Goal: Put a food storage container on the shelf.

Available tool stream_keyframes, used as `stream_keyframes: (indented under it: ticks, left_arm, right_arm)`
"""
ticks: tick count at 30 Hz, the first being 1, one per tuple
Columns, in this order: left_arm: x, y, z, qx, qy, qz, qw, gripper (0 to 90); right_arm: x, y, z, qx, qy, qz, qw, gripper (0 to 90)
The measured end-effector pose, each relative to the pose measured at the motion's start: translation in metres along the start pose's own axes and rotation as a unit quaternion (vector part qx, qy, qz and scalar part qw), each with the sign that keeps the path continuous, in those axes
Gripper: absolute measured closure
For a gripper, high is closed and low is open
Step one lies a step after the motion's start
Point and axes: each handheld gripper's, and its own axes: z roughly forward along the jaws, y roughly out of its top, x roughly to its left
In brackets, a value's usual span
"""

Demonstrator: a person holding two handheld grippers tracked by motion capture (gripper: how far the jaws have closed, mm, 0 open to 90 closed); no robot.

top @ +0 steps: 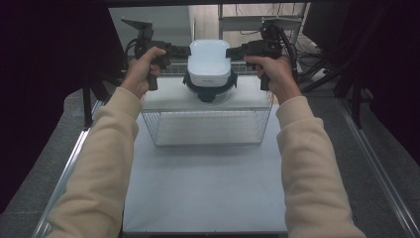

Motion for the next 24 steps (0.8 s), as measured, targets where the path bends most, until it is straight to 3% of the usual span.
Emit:
stream_keyframes:
  ticks: [4,10,11,13,15,18,21,24]
  left_arm:
    - [0.004,-0.001,0.004,0.005,0.014,0.001,0.9999,73.8]
    - [0.008,-0.004,0.005,0.002,0.011,0.007,0.9999,67.2]
    - [0.008,-0.004,0.005,0.000,0.015,0.011,0.9998,65.2]
    - [0.007,-0.005,0.004,0.002,0.023,0.020,0.9995,57.8]
    - [0.004,-0.009,-0.001,-0.009,0.028,0.040,0.9988,49.0]
    - [-0.004,-0.017,-0.014,-0.037,0.043,0.075,0.9956,38.4]
    - [-0.013,-0.030,-0.029,-0.054,0.065,0.115,0.9898,33.9]
    - [-0.021,-0.046,-0.042,-0.060,0.094,0.144,0.9833,31.4]
  right_arm:
    - [-0.007,-0.001,0.004,-0.004,0.003,0.023,0.9997,68.9]
    - [-0.010,-0.005,0.004,-0.007,0.009,0.028,0.9995,66.9]
    - [-0.009,-0.006,0.004,-0.007,0.008,0.023,0.9997,64.5]
    - [-0.007,-0.008,0.003,-0.012,0.010,0.014,0.9998,51.5]
    - [-0.003,-0.010,0.000,-0.023,0.007,-0.006,0.9997,42.0]
    - [0.009,-0.022,-0.012,-0.053,-0.005,-0.063,0.9966,34.5]
    - [0.015,-0.034,-0.024,-0.058,0.004,-0.105,0.9928,32.0]
    - [0.021,-0.047,-0.036,-0.055,-0.013,-0.148,0.9874,29.2]
